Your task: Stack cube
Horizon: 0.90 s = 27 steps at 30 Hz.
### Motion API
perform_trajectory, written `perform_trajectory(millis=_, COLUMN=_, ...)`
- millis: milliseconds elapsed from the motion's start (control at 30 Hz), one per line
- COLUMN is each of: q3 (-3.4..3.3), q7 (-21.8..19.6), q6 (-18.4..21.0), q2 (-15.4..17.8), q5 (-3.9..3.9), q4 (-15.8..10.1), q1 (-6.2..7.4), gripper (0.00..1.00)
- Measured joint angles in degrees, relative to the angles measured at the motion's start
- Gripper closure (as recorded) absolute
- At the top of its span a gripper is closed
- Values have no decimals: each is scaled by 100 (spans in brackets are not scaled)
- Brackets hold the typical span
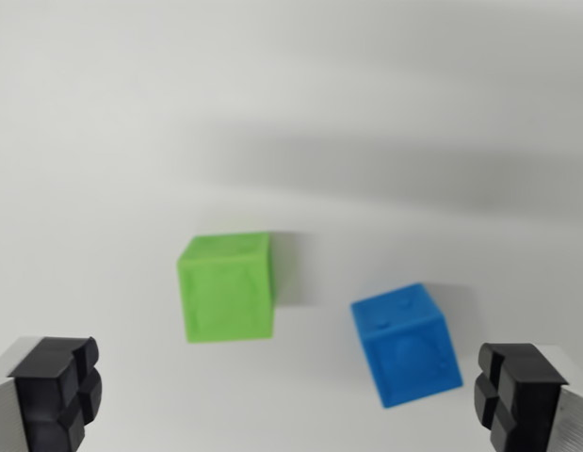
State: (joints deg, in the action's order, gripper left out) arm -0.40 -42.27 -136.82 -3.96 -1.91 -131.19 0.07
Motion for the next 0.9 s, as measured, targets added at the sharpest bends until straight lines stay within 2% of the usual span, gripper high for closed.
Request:
perform_trajectory(millis=533, q3=83, q7=117, q6=-897, q2=-334, q5=30, q4=-652, q1=43, gripper=0)
perform_trajectory(millis=900, q3=177, q7=195, q6=-1580, q2=-715, q5=40, q4=-1019, q1=48, gripper=0)
